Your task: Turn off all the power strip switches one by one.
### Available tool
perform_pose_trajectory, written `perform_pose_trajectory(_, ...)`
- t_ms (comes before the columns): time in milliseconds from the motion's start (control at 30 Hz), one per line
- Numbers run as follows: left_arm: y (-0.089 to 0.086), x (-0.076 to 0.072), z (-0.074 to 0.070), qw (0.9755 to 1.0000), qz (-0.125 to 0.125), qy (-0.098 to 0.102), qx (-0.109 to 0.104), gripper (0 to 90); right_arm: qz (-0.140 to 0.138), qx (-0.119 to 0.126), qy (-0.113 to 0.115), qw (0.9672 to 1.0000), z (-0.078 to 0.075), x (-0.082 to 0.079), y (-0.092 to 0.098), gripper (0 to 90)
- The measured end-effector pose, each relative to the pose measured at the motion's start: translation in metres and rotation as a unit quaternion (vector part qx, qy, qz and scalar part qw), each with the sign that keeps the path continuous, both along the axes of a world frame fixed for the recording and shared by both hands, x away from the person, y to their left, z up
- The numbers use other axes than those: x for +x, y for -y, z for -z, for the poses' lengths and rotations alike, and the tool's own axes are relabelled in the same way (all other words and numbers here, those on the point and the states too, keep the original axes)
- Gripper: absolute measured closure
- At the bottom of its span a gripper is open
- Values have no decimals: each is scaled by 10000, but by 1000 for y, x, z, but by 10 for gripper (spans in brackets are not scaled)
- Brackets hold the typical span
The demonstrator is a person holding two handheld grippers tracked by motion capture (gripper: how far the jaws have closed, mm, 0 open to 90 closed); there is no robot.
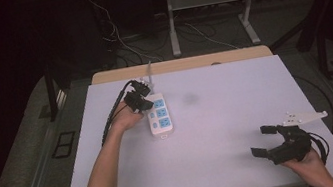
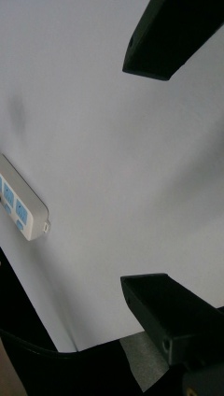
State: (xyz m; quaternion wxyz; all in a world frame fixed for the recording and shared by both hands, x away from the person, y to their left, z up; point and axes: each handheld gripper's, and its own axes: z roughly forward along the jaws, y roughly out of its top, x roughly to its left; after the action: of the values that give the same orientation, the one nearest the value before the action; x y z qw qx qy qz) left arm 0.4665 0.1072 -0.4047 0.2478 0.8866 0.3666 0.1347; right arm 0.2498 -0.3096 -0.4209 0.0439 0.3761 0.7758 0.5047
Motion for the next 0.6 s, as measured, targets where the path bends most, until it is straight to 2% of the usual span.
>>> perform_pose_trajectory(33,0,2,0,10000,-66,-43,-38,899,4,-6,-6,10000,0,0,0,4)
perform_pose_trajectory(100,-3,7,-1,9992,-177,-293,-198,900,-1,-10,21,10000,0,-1,-1,4)
perform_pose_trajectory(200,-7,9,0,9982,-279,-429,-316,900,17,35,56,10000,-2,-4,1,4)
perform_pose_trajectory(233,-9,9,0,9974,-329,-490,-418,900,25,57,70,10000,-2,-4,2,4)
perform_pose_trajectory(300,-15,9,2,9958,-348,-555,-635,900,30,64,68,10000,-2,-4,3,4)
perform_pose_trajectory(367,-17,6,4,9951,-399,-507,-743,900,30,52,79,10000,-2,-4,3,4)
perform_pose_trajectory(600,-12,3,2,9973,-343,-367,-543,897,45,58,91,9999,-3,-4,2,4)
